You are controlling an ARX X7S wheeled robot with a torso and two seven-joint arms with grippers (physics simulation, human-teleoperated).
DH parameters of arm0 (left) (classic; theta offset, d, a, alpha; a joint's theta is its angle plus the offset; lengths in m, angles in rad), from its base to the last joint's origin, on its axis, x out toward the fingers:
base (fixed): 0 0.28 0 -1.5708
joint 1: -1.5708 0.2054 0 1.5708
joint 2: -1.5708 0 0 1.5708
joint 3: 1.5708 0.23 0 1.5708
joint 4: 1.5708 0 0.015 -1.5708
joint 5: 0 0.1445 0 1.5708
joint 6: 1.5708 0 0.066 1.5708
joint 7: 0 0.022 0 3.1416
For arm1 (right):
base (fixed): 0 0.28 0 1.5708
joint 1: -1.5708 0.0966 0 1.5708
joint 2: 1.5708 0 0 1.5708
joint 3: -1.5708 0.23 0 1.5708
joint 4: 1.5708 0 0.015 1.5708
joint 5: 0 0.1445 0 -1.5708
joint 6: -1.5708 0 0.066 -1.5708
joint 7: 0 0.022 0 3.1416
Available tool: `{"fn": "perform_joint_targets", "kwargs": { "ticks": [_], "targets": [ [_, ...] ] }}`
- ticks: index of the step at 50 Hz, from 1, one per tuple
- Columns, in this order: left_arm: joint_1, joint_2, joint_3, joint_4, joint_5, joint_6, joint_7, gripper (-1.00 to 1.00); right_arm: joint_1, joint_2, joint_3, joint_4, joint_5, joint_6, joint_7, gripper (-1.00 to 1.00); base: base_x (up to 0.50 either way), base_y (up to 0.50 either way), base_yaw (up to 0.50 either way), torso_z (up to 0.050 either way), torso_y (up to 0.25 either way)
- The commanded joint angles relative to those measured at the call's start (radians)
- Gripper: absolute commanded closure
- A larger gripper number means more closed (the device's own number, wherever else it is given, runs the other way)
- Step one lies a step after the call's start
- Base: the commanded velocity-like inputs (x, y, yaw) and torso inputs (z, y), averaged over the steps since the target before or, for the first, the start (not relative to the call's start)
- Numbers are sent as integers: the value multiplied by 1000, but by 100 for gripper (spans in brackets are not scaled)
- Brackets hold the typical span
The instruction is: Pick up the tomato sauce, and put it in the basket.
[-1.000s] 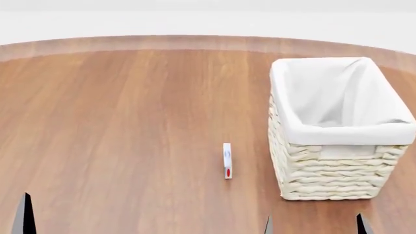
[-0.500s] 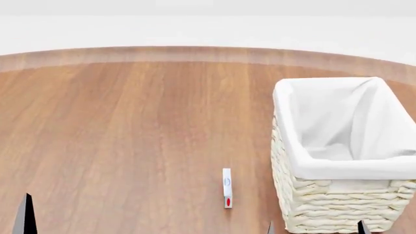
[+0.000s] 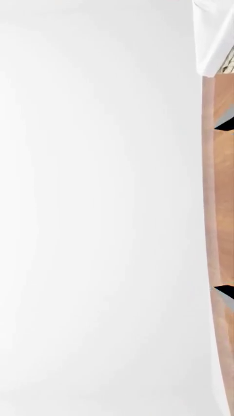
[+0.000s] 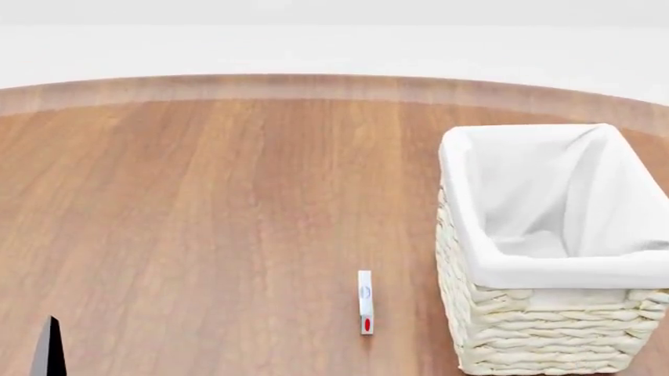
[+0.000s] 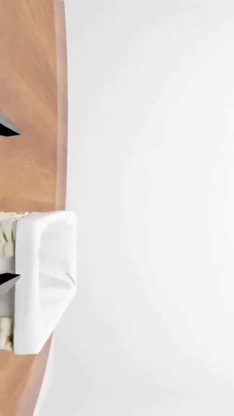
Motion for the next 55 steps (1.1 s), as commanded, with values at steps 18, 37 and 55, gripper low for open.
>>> {"fn": "perform_joint_targets", "kwargs": {
  "ticks": [18,37,55],
  "targets": [
    [3,-20,21,-45,-11,36,-21,-100,-72,-123,-103,581,-114,-412,-7,-100,0,0,0,0,0],
    [5,-31,29,-53,-18,48,-36,-100,-38,-137,-135,683,-118,-434,-15,-100,0,0,0,0,0],
    [5,-41,35,-77,-26,66,-45,-100,14,-157,-165,806,-116,-452,-25,-100,0,0,0,0,0]
  ]
}}
